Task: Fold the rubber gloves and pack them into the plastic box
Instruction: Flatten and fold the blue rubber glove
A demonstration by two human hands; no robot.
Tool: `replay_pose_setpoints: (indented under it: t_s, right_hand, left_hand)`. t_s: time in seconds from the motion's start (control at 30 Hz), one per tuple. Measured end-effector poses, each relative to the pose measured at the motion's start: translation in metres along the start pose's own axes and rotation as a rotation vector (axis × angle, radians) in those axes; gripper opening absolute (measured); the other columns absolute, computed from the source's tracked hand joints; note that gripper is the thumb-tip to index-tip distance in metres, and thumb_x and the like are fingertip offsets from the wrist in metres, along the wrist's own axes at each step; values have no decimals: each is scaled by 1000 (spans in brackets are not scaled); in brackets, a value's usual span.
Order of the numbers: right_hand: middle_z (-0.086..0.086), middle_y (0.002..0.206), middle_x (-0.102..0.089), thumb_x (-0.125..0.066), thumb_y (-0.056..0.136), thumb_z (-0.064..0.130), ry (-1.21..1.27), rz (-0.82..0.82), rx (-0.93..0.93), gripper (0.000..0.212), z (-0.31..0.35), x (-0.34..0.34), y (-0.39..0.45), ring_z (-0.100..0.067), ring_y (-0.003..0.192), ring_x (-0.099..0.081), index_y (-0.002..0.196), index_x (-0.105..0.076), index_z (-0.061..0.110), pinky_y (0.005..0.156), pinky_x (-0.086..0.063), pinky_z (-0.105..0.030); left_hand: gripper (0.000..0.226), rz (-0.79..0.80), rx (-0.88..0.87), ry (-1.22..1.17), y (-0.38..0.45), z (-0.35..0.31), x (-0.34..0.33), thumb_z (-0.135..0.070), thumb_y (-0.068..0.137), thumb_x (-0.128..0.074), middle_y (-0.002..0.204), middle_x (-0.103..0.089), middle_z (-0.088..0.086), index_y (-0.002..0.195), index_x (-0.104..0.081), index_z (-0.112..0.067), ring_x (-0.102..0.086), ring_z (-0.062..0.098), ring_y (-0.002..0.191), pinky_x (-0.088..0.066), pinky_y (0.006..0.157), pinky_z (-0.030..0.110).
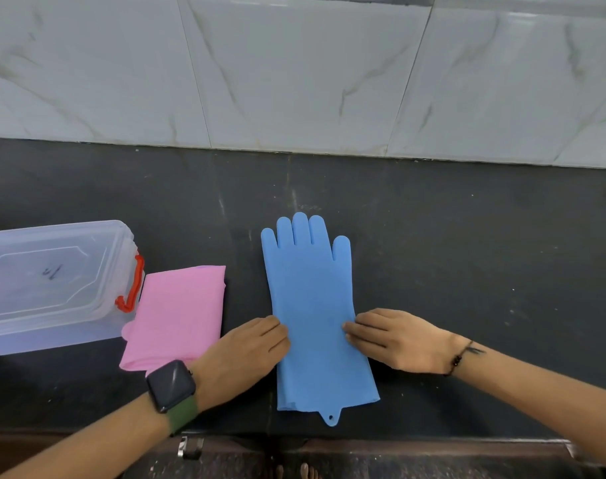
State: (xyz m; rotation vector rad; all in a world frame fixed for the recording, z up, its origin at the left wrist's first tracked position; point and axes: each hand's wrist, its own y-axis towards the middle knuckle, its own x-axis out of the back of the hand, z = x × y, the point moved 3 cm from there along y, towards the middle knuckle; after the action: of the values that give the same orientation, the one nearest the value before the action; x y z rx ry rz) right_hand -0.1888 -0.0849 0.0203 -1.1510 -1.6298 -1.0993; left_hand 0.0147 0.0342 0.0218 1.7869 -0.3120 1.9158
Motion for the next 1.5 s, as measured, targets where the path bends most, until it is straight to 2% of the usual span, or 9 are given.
replay_pose_setpoints:
  t_s: [0.2, 0.33, 0.53, 0.7, 0.83, 1.0, 1.17, 1.3, 1.5]
  right_hand:
    - [-7, 99, -73, -61, 83, 12, 142, -89, -233, 13, 6, -2, 8, -24, 84, -68, 89, -72, 7, 74, -58, -28]
    - [-3, 94, -72, -57, 84, 12, 371, -128, -502, 14, 0, -1, 8, -22, 83, -64, 92, -69, 9, 67, -57, -31]
    - [-9, 74, -61, -51, 88, -1, 929, -270, -1102, 15, -11, -7, 16, -7, 62, -51, 76, -60, 5, 61, -42, -20]
    - [1, 60, -48, -48, 84, 5, 1031, -219, -1367, 17, -28, -13, 30, -8, 54, -40, 68, -52, 10, 54, -36, -21]
    - [-5, 67, -57, -51, 83, 10, 1063, -139, -1412, 12, -33, -13, 32, -13, 57, -48, 89, -62, 8, 57, -44, -24]
    - [-7, 70, -52, -58, 87, 38, 1053, -66, -1396, 35, -34, -9, 38, -17, 60, -47, 77, -52, 6, 58, -40, -28]
    - [-6, 74, -58, -55, 91, 35, 1122, -73, -1378, 37, -32, -10, 36, -13, 61, -51, 83, -57, -2, 58, -43, -23]
    - [1, 67, -57, -58, 89, 35, 1205, -2, -1403, 29, -33, -11, 29, -5, 50, -48, 81, -57, 8, 37, -33, -9]
    - [-7, 66, -51, -62, 85, 39, 944, 106, -1392, 39, -34, -14, 31, -12, 52, -44, 64, -43, 12, 44, -34, -18]
  left_hand:
    - [26, -79, 191, -168, 4, 2, -1, 2, 57, -73, 84, -72, 1, 80, -71, -11, -65, 16, 78, -55, 71, 23]
    - [24, -146, 380, -411, 5, 5, 2, -8, 77, -40, 83, -67, 3, 81, -64, -7, -43, 6, 83, -39, 77, 22]
    - [10, -202, 875, -762, 13, 9, -8, -7, 90, -44, 74, -55, 3, 89, -52, -13, -48, 20, 70, -38, 63, 35]
    - [15, -234, 1190, -949, 24, 17, -12, -6, 89, -38, 81, -62, 15, 93, -51, -11, -50, 18, 64, -40, 60, 31]
    - [13, -243, 1243, -1038, 20, 20, -13, -20, 87, -46, 79, -64, 6, 89, -57, -13, -50, 14, 67, -38, 56, 24]
    - [36, -188, 1206, -853, 22, 24, -14, -48, 83, -57, 62, -49, -4, 72, -49, -15, -43, 10, 55, -32, 50, 22]
    - [43, -117, 1120, -515, 31, 23, -10, -38, 92, -44, 56, -40, -4, 56, -30, -19, -41, 17, 57, -28, 52, 30]
    - [44, -119, 1105, -614, 32, 24, -12, -28, 95, -38, 55, -37, -2, 54, -27, -16, -36, 15, 54, -24, 50, 31]
    - [47, 6, 1144, -623, 26, 25, -15, -32, 98, -31, 61, -43, 1, 54, -32, -16, -46, 21, 63, -34, 60, 32]
